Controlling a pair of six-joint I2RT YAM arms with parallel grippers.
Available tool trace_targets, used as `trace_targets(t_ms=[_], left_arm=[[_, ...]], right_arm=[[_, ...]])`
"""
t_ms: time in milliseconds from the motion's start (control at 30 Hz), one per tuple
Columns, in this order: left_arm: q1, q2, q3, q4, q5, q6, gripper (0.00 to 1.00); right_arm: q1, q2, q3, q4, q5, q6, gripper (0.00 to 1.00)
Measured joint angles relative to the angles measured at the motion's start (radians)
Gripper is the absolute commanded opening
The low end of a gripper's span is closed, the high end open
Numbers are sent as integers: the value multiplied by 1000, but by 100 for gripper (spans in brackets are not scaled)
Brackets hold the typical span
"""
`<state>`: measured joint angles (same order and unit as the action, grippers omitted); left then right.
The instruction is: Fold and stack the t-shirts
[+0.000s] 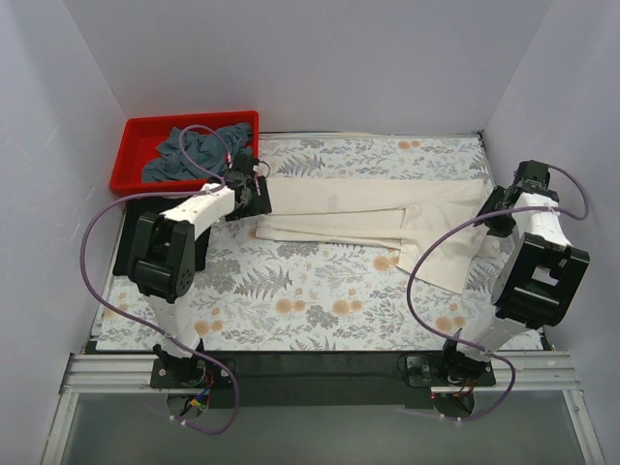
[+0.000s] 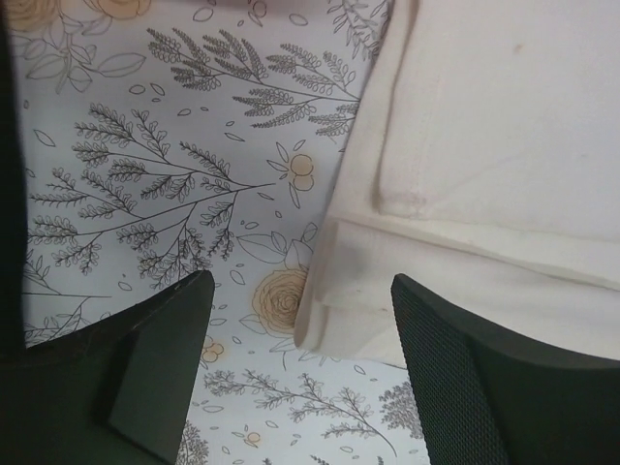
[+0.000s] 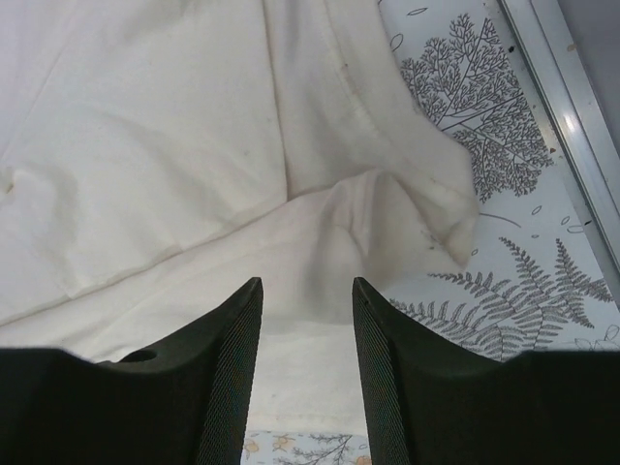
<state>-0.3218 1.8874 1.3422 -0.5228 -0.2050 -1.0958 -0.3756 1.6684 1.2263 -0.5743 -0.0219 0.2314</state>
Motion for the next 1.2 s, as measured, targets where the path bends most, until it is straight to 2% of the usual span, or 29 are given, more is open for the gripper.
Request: trace_targets(t_ms=[200, 400, 667, 1000, 1067, 1167, 1200], left_arm=[[-24, -152, -48, -2, 11, 7, 70], [-67, -212, -117, -18, 40, 4, 69], [-77, -211, -138, -32, 75, 0, 68], [-82, -211, -159, -30, 86, 0, 63], [-82, -211, -159, -30, 86, 0, 63], [-82, -211, -160, -30, 86, 0, 63], [-82, -211, -161, -29, 86, 0, 63]], right_arm=[[50, -203, -145, -11, 2, -2, 44], [101, -313, -337, -47, 0, 2, 44], [128, -321, -441, -81, 22, 27, 45], [129, -264, -492, -4, 27, 53, 45], [129, -266, -496, 3, 28, 55, 43], [129, -267, -500, 8, 34, 54, 33], [129, -267, -501, 9, 38, 54, 23]])
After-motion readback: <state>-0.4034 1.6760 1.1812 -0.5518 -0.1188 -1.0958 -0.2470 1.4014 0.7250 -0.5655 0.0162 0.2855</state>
